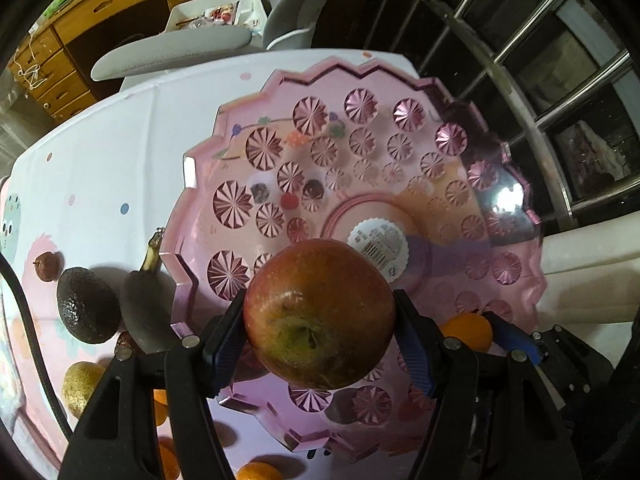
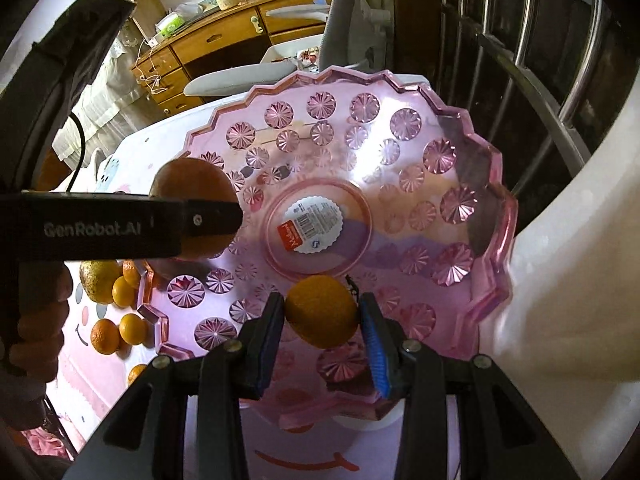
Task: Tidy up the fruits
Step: 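Carry the apple and orange over the pink bowl and release both, then withdraw both open tools from the bowl back over the table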
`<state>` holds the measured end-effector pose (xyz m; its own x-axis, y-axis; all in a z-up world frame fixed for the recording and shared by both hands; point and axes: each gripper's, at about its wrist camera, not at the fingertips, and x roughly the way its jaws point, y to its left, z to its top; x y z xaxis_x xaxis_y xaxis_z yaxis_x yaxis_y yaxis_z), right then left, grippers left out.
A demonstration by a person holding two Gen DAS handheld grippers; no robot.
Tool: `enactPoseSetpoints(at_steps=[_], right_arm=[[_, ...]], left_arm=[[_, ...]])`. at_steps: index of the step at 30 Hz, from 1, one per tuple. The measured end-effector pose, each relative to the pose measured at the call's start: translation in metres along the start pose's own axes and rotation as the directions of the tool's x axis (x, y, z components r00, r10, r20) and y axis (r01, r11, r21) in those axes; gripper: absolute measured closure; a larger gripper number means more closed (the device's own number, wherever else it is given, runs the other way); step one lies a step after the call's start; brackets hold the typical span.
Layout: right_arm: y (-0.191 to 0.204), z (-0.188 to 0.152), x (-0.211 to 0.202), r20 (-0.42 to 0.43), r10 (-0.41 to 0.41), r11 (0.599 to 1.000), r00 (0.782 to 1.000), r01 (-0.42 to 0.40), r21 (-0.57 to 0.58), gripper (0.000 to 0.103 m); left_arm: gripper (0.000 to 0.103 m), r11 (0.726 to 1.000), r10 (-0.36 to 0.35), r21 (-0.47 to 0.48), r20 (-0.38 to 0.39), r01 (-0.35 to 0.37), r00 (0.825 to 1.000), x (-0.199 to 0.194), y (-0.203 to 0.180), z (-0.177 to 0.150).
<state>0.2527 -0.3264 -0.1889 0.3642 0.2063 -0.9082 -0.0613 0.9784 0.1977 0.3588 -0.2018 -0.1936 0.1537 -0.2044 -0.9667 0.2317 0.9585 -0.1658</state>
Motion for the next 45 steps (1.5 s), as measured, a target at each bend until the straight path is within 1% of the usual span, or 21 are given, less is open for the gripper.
enactPoseSetpoints(at_steps=[3, 4, 5, 6, 7, 10, 14, 17, 21, 28, 32, 35, 40, 45], right_arm=[[0.000, 0.000, -0.001, 0.004, 0.009, 1.000, 1.000, -0.009, 0.004, 0.062], [0.000, 0.000, -0.003, 0.011, 0.010, 1.000, 1.000, -0.010, 0.002, 0.059], [-0.001, 0.001, -0.004, 0.016, 0.008, 1.000, 1.000, -0.008, 0.000, 0.054], [0.000, 0.001, -0.006, 0.022, 0.005, 1.000, 1.000, -0.004, -0.001, 0.052], [0.000, 0.002, -0.007, 0.026, 0.004, 1.000, 1.000, -0.004, -0.002, 0.051], [0.001, 0.002, -0.011, 0.031, 0.004, 1.000, 1.000, -0.005, 0.005, 0.049], [0.003, 0.002, -0.020, 0.042, 0.012, 1.000, 0.999, -0.012, 0.009, 0.047], [0.006, 0.001, -0.027, 0.048, 0.016, 1.000, 0.999, -0.017, 0.012, 0.044], [0.009, -0.003, -0.035, 0.047, 0.033, 0.999, 0.998, -0.035, 0.030, 0.043], [0.024, -0.014, -0.044, 0.017, 0.051, 0.997, 0.999, -0.052, 0.052, 0.043], [0.037, -0.027, -0.049, 0.013, 0.087, 0.992, 0.996, -0.088, 0.085, 0.043], [0.055, -0.036, -0.054, 0.023, 0.114, 0.989, 0.993, -0.116, 0.097, 0.043], [0.094, -0.057, -0.063, 0.033, 0.086, 0.993, 0.996, -0.089, 0.081, 0.043], [0.132, -0.079, -0.070, 0.043, 0.063, 0.991, 0.997, -0.068, 0.117, 0.043]], left_arm=[[0.035, 1.000, 0.009, -0.018, -0.019, -0.010, 1.000, 0.005, 0.003, 0.000], [0.033, 1.000, 0.012, -0.024, -0.017, -0.012, 1.000, 0.004, 0.005, -0.001], [0.021, 1.000, 0.009, -0.029, -0.002, -0.009, 1.000, 0.001, 0.006, -0.001], [0.012, 0.999, 0.001, -0.033, 0.023, 0.000, 1.000, -0.005, 0.007, -0.001], [0.011, 0.999, -0.004, -0.034, 0.044, 0.006, 0.999, -0.010, 0.008, 0.000], [0.011, 0.999, 0.004, -0.034, 0.075, -0.001, 0.997, -0.025, 0.011, 0.001], [0.011, 0.999, 0.012, -0.047, 0.091, -0.008, 0.996, -0.039, 0.016, -0.002], [0.011, 0.998, 0.016, -0.059, 0.103, -0.010, 0.995, -0.050, 0.020, -0.009], [0.011, 0.997, 0.017, -0.077, 0.114, -0.008, 0.993, -0.064, 0.030, -0.024], [0.011, 0.993, 0.020, -0.114, 0.137, -0.005, 0.990, -0.089, 0.056, -0.066], [0.011, 0.992, 0.031, -0.125, 0.134, -0.014, 0.991, -0.100, 0.073, -0.094], [0.011, 0.992, 0.030, -0.122, 0.132, -0.014, 0.991, -0.108, 0.085, -0.114], [0.011, 0.994, 0.008, -0.106, 0.140, 0.007, 0.990, -0.128, 0.113, -0.151], [0.011, 0.998, -0.007, -0.068, 0.145, 0.017, 0.989, -0.150, 0.141, -0.182]])
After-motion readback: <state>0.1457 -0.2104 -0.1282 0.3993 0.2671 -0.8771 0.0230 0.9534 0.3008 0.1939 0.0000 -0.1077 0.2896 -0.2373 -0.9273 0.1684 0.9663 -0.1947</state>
